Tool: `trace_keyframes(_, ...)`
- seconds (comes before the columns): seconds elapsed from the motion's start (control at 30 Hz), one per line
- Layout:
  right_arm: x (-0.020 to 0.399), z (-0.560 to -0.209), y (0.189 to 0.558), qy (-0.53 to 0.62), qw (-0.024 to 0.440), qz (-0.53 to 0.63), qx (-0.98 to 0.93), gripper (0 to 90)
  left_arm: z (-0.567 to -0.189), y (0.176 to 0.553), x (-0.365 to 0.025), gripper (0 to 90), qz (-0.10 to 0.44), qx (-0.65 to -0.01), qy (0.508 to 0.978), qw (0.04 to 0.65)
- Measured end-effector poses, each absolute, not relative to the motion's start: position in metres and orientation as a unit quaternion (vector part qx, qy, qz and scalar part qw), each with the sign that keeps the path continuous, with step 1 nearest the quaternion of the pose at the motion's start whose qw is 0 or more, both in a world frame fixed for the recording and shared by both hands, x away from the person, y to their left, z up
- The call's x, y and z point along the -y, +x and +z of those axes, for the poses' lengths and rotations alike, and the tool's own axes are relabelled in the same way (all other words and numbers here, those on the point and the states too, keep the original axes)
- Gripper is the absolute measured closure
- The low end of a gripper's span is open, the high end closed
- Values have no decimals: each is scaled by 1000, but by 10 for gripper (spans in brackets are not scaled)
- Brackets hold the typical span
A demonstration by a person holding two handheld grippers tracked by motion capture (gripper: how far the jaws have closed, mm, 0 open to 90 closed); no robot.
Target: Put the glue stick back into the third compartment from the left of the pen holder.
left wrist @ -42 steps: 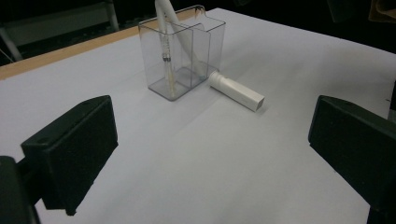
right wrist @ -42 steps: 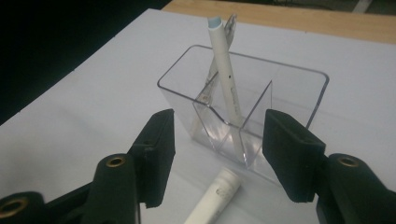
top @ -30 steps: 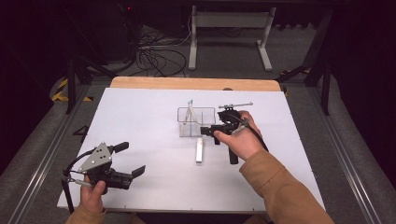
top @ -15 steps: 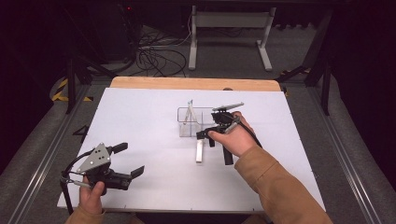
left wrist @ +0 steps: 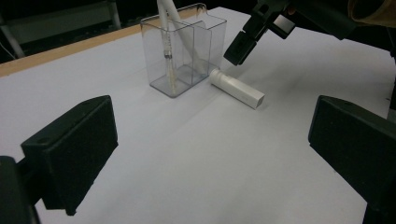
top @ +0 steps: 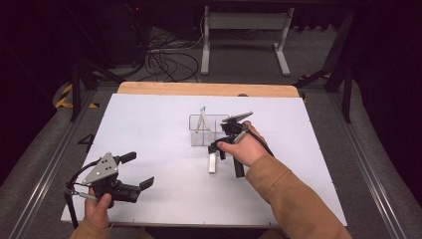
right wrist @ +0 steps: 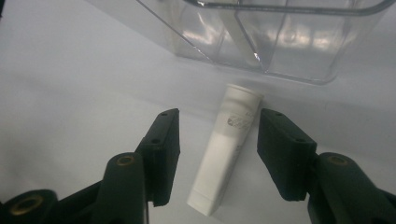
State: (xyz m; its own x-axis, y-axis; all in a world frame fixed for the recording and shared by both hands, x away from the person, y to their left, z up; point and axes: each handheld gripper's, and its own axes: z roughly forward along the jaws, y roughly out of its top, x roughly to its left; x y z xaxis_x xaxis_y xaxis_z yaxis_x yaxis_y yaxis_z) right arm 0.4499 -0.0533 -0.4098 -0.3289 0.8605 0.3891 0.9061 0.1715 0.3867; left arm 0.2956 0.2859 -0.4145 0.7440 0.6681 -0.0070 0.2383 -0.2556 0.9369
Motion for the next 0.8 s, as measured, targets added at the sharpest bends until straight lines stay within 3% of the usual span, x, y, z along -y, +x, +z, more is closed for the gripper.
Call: trace_keyframes(0.8, 38, -429, 454, -619, 32, -228, 751, 622, -415, 297, -285, 22, 201, -293, 769, 531)
